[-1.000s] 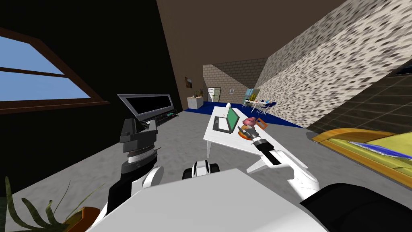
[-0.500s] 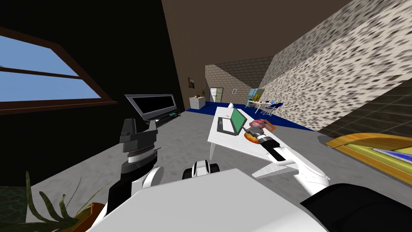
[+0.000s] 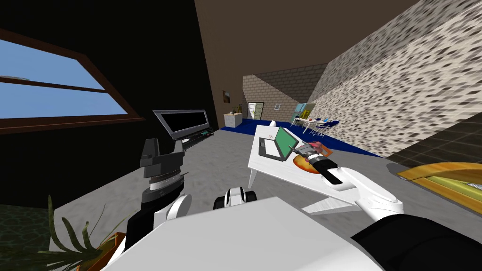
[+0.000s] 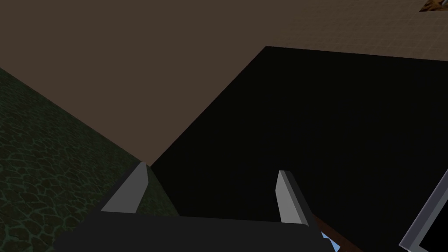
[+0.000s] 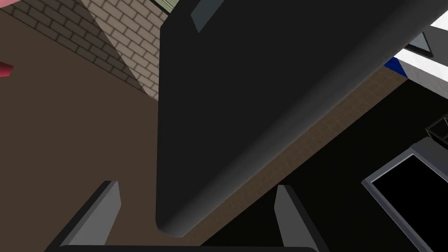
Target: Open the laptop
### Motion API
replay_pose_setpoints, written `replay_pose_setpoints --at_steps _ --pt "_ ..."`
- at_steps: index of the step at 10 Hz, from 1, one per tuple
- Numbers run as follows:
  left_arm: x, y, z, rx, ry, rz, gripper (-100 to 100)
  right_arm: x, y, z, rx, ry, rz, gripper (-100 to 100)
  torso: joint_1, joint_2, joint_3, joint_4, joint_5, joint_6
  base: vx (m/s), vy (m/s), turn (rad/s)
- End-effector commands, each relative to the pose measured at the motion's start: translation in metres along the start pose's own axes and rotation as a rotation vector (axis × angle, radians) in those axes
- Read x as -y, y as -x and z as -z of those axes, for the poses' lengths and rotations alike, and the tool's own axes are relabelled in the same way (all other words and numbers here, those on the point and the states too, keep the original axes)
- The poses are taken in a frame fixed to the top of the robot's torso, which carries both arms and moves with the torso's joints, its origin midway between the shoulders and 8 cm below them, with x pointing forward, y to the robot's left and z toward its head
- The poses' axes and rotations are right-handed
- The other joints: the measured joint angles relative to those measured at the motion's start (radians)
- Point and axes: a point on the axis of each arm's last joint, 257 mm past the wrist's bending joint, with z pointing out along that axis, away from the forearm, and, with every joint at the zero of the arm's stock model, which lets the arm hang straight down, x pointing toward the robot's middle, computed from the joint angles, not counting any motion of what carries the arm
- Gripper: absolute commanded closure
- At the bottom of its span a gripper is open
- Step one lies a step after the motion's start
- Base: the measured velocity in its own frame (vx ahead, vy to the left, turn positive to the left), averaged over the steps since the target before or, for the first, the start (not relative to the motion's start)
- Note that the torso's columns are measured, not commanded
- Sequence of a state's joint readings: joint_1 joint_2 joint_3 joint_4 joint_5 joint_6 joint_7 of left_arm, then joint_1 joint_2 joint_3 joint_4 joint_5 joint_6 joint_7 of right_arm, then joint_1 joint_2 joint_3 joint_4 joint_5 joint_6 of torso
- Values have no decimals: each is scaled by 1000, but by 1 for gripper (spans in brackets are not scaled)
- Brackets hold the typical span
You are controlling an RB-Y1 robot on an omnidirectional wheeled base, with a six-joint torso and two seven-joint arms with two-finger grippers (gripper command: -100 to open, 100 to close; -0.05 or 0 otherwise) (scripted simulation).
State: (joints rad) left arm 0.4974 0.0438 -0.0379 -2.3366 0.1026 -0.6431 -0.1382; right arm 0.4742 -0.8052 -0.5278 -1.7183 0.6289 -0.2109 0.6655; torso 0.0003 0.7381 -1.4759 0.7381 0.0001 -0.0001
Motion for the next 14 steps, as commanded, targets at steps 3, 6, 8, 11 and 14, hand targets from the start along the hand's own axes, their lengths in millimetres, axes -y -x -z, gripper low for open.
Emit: replay_pose_setpoints --at_steps 3,6,8,11,14 --pt "0 0 0 0 0 0 0 16 0 -2 -14 -16 50 -100 -3 -2 -1 0 -1 0 51 15 20" --pt "0 0 0 0 0 0 0 40 -22 11 -62 -29 167 100 4 -3 -1 -5 -5 -5 18 79 119" --pt "0 0 0 0 0 0 0 55 -37 20 -97 -30 243 100 4 -8 -4 -7 -5 -5 28 154 139" --pt "0 0 0 0 0 0 0 82 -66 42 -170 -24 391 100 -6 -4 -2 -3 -5 -1 28 148 188" --pt "0 0 0 0 0 0 0 93 -78 55 -200 -32 447 100 -6 4 2 1 -1 3 19 100 123"
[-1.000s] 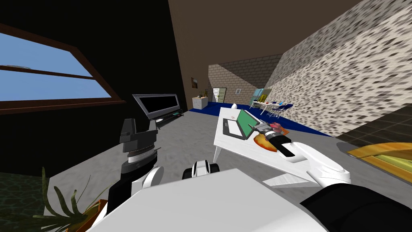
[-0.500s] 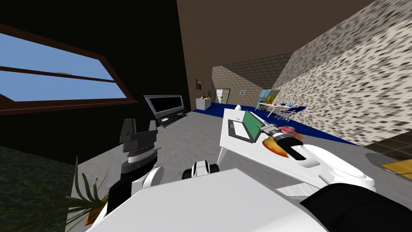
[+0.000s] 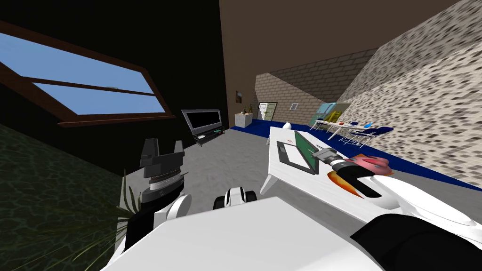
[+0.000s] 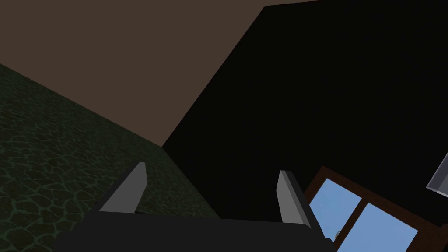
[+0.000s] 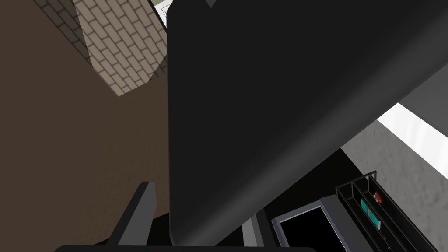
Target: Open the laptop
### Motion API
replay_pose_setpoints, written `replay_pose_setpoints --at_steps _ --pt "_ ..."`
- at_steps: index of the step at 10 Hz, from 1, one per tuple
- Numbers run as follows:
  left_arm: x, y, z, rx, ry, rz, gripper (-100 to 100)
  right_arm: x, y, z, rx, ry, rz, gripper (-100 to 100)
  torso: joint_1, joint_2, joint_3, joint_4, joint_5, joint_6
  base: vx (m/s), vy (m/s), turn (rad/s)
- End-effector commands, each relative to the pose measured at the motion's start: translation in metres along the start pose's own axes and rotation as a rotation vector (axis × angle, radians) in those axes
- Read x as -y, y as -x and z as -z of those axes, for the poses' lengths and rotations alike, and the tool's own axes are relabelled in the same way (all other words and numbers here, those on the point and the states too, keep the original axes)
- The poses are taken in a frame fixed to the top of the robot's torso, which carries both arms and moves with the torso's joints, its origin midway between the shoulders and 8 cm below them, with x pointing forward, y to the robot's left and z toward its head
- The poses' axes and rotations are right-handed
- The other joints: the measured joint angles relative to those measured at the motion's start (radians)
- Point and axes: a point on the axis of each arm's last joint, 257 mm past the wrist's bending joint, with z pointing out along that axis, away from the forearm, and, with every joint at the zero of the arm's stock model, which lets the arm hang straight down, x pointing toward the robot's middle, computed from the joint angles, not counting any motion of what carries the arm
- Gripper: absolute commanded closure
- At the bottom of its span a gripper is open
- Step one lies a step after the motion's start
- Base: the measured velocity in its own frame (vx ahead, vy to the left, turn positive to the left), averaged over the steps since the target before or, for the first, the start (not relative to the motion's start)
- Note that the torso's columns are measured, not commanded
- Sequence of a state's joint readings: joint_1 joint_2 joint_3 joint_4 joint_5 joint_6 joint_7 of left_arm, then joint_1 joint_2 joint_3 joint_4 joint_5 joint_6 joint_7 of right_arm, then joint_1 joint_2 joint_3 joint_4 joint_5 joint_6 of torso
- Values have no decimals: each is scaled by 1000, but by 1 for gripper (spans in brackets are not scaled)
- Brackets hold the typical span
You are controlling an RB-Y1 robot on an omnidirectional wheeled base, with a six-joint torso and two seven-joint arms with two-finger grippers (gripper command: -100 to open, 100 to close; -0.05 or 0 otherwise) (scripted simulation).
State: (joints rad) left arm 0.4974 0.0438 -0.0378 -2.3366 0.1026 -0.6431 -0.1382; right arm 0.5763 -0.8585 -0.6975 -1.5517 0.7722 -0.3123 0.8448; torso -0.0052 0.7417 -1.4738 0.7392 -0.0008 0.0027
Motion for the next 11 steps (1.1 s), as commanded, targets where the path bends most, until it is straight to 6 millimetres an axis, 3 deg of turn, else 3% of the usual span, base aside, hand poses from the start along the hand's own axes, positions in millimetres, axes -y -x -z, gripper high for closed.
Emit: replay_pose_setpoints --at_steps 1,4,6,7,9,10,11 --pt "0 0 0 0 0 0 0 7 -32 12 -58 -11 72 100 2 0 0 0 1 -2 -2 86 233" --pt "0 0 0 0 0 0 0 9 -48 19 -87 -13 124 100 7 -3 -2 0 3 -2 3 59 109" --pt "0 0 0 0 0 0 0 13 -80 35 -147 -14 189 100 7 -3 -2 -1 2 -3 -1 65 185" --pt "0 0 0 0 0 0 0 13 -80 35 -147 -13 201 100 8 -4 -3 -1 2 -4 8 63 75" --pt "0 0 0 0 0 0 0 15 -111 54 -207 -7 262 100 7 -4 -3 -1 2 -3 9 74 184" --pt "0 0 0 0 0 0 0 15 -111 54 -207 -5 274 100 8 -4 -3 -1 2 -5 14 72 95" --pt "0 0 0 0 0 0 0 15 -126 64 -237 0 302 100 7 -4 -3 -1 3 -3 20 69 131"
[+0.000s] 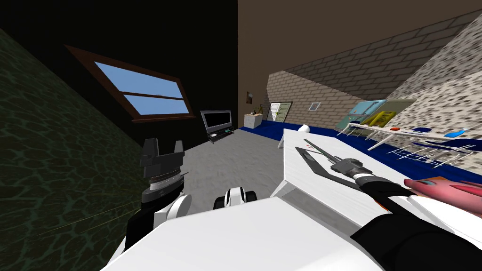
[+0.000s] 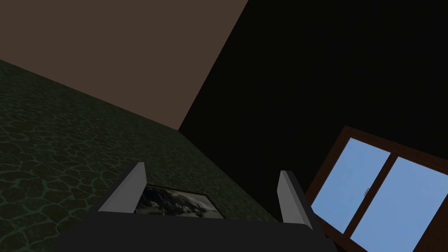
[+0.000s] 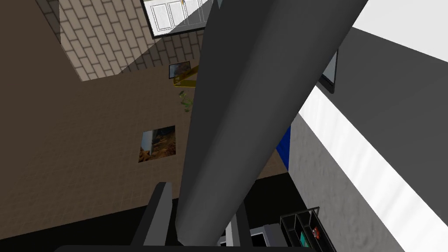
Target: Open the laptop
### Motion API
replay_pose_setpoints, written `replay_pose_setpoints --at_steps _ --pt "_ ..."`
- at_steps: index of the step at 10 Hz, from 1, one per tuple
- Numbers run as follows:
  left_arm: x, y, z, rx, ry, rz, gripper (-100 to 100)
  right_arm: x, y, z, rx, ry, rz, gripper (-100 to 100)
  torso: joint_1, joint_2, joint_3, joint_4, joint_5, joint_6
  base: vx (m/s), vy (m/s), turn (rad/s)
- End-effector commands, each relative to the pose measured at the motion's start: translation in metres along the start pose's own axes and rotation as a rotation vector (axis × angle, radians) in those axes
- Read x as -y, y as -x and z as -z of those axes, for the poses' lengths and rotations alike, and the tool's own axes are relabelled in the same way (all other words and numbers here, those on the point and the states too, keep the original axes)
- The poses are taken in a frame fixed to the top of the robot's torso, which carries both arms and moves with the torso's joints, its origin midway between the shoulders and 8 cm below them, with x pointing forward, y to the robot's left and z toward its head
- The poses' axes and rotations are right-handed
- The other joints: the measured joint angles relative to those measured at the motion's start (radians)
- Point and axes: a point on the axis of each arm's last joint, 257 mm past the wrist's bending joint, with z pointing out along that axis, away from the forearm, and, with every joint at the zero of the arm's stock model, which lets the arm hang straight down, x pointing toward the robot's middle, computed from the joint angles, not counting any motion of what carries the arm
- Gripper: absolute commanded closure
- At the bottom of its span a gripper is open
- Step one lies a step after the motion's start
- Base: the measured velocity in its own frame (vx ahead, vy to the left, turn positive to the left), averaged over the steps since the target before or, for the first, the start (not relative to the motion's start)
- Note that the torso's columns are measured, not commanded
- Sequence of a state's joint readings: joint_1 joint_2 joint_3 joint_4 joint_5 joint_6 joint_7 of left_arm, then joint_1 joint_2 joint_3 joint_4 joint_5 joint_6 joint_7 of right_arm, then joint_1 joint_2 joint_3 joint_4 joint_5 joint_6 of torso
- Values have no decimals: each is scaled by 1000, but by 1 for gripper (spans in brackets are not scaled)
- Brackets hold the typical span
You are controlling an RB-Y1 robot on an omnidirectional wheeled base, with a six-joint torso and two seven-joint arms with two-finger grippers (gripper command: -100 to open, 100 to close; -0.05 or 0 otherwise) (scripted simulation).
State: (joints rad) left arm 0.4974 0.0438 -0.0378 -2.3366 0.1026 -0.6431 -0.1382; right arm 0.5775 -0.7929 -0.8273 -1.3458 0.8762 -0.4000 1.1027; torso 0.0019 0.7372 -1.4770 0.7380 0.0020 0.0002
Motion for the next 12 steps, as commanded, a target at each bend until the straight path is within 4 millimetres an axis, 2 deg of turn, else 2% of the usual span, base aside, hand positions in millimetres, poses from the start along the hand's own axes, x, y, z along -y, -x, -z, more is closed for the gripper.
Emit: replay_pose_setpoints --at_steps 1,2,3,4,5,6,7,8,9,10,12 --pt "0 0 0 0 0 0 0 -5 -2 -16 9 8 2 -100 -1 1 1 0 -1 1 8 40 -260" --pt "0 0 0 0 0 0 0 -10 14 -26 36 8 -11 -100 -4 2 2 0 -2 2 -6 15 -174" --pt "0 0 0 0 0 0 0 -16 16 -28 41 19 -11 -100 -4 2 2 0 -3 -1 -8 1 27" --pt "0 0 0 0 0 0 0 -11 29 -46 64 13 -24 -100 -4 2 2 0 -3 -1 -8 4 -232" --pt "0 0 0 0 0 0 0 -17 45 -55 91 19 -34 -100 -3 1 1 0 -2 1 -6 11 -161" --pt "0 0 0 0 0 0 0 -26 48 -56 98 36 -32 -100 -1 1 1 0 -2 -1 -6 8 -3" --pt "0 0 0 0 0 0 0 -13 56 -71 109 21 -40 -100 0 1 1 1 0 -2 -4 15 -224" --pt "0 0 0 0 0 0 0 -17 73 -80 137 22 -49 -100 1 2 1 1 2 2 -4 15 -168" --pt "0 0 0 0 0 0 0 -30 79 -81 149 48 -45 -100 2 2 1 1 1 -1 -2 5 18" --pt "0 0 0 0 0 0 0 -18 88 -95 160 36 -49 -100 1 1 1 1 0 -1 -6 13 -185" --pt "0 0 0 0 0 0 0 -35 111 -104 198 66 -49 -100 -2 1 1 0 -2 0 -5 15 -99"
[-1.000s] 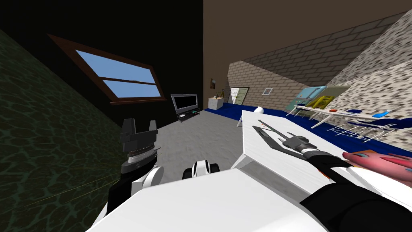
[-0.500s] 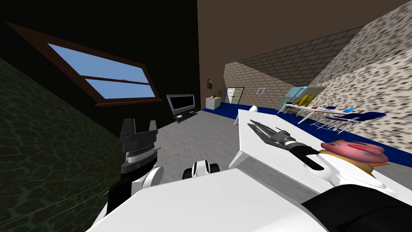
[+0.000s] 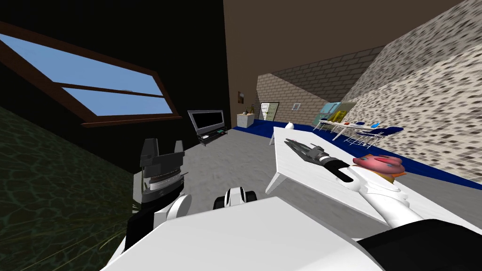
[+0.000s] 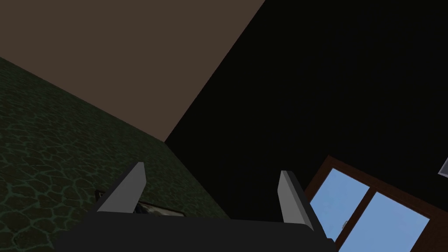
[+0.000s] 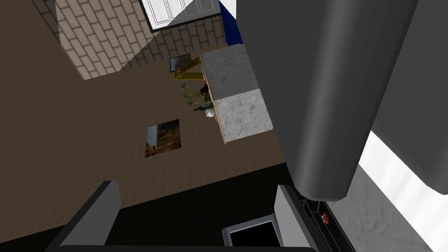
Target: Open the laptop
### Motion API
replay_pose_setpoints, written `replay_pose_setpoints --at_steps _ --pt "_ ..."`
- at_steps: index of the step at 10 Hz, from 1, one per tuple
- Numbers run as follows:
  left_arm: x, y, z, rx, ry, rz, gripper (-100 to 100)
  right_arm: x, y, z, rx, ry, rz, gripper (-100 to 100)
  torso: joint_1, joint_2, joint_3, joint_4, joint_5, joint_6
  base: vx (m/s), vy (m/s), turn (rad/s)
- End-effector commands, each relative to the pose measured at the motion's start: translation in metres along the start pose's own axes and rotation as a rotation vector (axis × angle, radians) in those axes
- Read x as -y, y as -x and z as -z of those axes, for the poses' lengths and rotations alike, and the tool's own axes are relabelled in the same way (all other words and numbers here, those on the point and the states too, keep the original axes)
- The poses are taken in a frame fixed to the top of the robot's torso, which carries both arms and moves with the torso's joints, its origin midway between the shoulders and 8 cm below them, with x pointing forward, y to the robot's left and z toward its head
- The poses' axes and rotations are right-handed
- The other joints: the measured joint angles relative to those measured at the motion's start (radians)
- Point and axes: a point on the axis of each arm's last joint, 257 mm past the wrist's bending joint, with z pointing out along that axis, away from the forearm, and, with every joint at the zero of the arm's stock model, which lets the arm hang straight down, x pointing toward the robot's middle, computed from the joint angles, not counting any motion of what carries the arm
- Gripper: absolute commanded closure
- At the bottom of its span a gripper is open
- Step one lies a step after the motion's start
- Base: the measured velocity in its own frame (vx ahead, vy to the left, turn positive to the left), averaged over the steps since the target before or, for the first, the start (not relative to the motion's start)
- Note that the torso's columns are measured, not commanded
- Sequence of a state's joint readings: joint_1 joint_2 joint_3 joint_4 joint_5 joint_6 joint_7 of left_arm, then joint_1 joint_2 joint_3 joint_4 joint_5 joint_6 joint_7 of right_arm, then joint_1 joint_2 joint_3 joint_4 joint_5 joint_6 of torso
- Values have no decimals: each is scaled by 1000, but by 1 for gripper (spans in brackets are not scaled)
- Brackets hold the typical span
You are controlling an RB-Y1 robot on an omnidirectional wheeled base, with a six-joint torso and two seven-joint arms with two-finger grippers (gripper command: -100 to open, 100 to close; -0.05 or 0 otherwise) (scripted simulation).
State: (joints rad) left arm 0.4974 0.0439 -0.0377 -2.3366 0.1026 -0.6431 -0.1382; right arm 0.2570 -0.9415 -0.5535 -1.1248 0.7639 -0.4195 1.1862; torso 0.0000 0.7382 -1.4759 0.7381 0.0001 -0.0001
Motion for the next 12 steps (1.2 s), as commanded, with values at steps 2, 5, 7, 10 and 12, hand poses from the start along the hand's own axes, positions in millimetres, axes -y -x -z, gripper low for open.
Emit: replay_pose_setpoints --at_steps 2,5,7,10,12 --pt "0 0 0 0 0 0 0 0 33 -32 56 11 -3 -100 -1 0 0 0 0 1 -8 14 -203" --pt "0 0 0 0 0 0 0 4 59 -55 96 19 4 -100 0 0 0 0 0 2 -5 12 -137" --pt "0 0 0 0 0 0 0 5 66 -67 102 37 22 -100 0 -1 0 0 0 -1 -4 10 -89" --pt "0 0 0 0 0 0 0 15 85 -85 128 41 40 -100 0 -1 0 0 0 -1 -8 11 -119" --pt "0 0 0 0 0 0 0 4 103 -92 156 62 50 -100 0 0 0 0 0 0 -7 12 -92"
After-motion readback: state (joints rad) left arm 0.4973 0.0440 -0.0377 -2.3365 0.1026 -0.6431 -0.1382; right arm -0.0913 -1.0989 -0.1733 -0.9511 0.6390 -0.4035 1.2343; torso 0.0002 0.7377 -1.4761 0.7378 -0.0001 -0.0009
